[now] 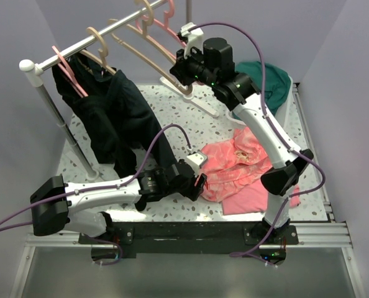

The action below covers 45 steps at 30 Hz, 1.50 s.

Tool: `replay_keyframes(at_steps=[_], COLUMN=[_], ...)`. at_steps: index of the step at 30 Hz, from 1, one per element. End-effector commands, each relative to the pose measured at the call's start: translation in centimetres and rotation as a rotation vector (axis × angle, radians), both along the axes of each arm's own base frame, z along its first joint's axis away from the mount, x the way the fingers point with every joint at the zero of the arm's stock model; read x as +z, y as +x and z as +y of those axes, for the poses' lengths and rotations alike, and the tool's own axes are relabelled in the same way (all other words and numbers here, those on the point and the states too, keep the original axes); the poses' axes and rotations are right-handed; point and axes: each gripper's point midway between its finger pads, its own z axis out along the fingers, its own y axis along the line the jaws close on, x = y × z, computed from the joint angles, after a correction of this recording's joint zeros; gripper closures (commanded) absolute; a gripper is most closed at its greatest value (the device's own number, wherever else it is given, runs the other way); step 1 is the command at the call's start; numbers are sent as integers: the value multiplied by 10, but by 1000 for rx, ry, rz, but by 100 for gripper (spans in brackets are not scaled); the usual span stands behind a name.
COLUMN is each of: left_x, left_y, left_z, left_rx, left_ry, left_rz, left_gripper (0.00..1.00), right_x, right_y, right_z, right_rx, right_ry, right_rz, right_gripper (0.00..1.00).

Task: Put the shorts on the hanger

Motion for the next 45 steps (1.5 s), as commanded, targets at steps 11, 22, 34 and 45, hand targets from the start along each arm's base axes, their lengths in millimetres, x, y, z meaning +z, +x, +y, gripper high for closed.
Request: replay_keyframes(at_steps=[11,22,34,45], left_x=[20,25,0,30], left_y=[6,12,11,21], left_z=[-6,-2,-4,-62], left_rx=[26,57,108,159], left_ry=[-57,-57,-28,-86], left_rz=[-34,-55,-9,-55], left_gripper=[31,29,29,44], right_x=[68,51,-8,-79], right_y=[-52,-104,-198,-260], right_z=[-40,-91,-185,-277], right_rx=[-19,-80,-238,-532], right_ry=[122,116,176,184], right_rz=[-134,-79,82,251], right_gripper=[100,100,100,100])
